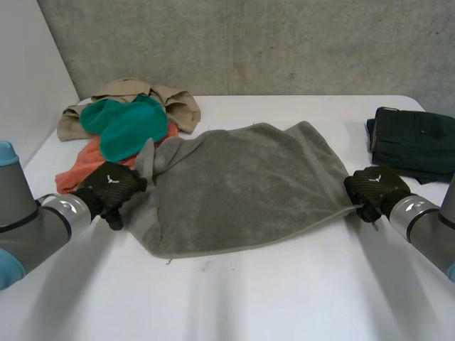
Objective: Fold the laundry.
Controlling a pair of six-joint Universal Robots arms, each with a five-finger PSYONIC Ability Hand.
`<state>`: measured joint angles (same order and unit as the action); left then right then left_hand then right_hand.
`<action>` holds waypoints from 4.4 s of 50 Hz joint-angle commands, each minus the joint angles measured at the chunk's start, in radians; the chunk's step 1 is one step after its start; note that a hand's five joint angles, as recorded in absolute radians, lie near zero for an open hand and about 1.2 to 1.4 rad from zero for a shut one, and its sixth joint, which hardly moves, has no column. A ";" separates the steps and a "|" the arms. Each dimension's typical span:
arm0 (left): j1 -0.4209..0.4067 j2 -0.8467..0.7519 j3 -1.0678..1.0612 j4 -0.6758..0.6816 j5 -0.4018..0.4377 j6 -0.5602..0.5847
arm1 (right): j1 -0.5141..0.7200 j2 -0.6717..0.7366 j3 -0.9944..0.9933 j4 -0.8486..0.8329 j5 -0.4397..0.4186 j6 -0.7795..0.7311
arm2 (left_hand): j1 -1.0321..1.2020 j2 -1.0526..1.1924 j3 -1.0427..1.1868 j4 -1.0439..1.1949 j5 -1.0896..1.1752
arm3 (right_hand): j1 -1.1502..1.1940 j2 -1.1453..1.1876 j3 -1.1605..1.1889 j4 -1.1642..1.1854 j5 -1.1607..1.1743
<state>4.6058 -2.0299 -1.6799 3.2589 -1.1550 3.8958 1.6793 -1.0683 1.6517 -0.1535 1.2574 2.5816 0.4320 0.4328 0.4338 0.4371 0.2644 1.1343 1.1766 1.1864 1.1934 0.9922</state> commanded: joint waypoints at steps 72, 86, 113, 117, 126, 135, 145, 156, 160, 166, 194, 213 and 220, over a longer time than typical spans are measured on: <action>-0.200 0.134 0.951 -0.096 -0.430 -0.409 | -0.027 -0.162 -0.649 -0.127 0.238 -0.057 | 0.964 0.963 0.963 0.959 0.957 | 0.262 0.220 0.210 0.203 0.229; -0.219 0.188 0.628 -0.077 -0.453 -0.449 | -0.033 -0.222 -0.394 -0.094 0.116 -0.049 | 0.964 0.963 0.963 0.959 0.957 | 0.262 0.220 0.210 0.203 0.229; -0.272 0.313 -0.129 -0.534 -0.523 -0.069 | -0.380 -0.395 0.120 0.814 -0.036 -0.811 | 0.964 0.963 0.963 0.959 0.957 | 0.262 0.220 0.210 0.203 0.229; -0.298 0.338 -0.062 -0.541 -0.523 -0.076 | -0.343 -0.340 0.074 0.777 -0.041 -0.750 | 0.964 0.963 0.963 0.959 0.957 | 0.262 0.220 0.210 0.203 0.229; -0.297 0.148 0.202 -0.467 -0.557 -0.104 | -0.248 -0.216 -0.055 0.585 -0.003 -0.531 | 0.964 0.963 0.963 0.959 0.957 | 0.262 0.220 0.210 0.203 0.229; -0.280 0.002 0.443 -0.424 -0.605 -0.159 | -0.168 -0.142 -0.213 0.434 0.056 -0.387 | 0.964 0.963 0.963 0.959 0.957 | 0.262 0.220 0.210 0.203 0.229; -0.286 0.195 0.704 -0.223 -0.575 -0.285 | -0.130 -0.264 -0.397 0.019 0.154 -0.020 | 0.964 0.963 0.963 0.959 0.957 | 0.262 0.220 0.210 0.203 0.229; -0.275 0.260 0.708 -0.292 -0.574 -0.325 | -0.145 -0.358 -0.409 0.055 0.111 0.075 | 0.964 0.963 0.963 0.959 0.957 | 0.262 0.220 0.210 0.203 0.229; -0.275 0.260 0.616 -0.327 -0.572 -0.346 | -0.147 -0.360 -0.368 0.133 0.085 0.063 | 0.964 0.963 0.963 0.959 0.957 | 0.262 0.220 0.210 0.203 0.229; -0.277 0.264 0.461 -0.317 -0.566 -0.354 | -0.173 -0.360 -0.251 0.176 0.040 0.029 | 0.964 0.963 0.963 0.959 0.957 | 0.262 0.220 0.210 0.203 0.229; -0.308 0.528 -0.040 -0.567 -0.485 -0.153 | -0.451 -0.428 -0.007 0.779 -0.208 -0.549 | 0.964 0.963 0.963 0.959 0.957 | 0.262 0.220 0.210 0.203 0.229; -0.320 -0.136 0.572 -0.485 -0.606 -0.185 | -0.201 -0.009 -0.302 0.500 0.029 -0.348 | 0.964 0.963 0.963 0.959 0.957 | 0.262 0.220 0.210 0.203 0.229; -0.318 -0.324 0.833 -0.608 -0.683 -0.200 | -0.150 0.132 -0.463 0.395 0.108 -0.301 | 0.964 0.963 0.963 0.959 0.957 | 0.262 0.220 0.210 0.203 0.229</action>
<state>4.2870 -2.2199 -1.0405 2.7448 -1.7824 3.7065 1.4933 -1.0376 1.3068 0.3195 1.3127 2.2471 1.1372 1.1949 1.1895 1.1965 1.0003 1.1343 1.1766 1.1874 1.1949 1.0291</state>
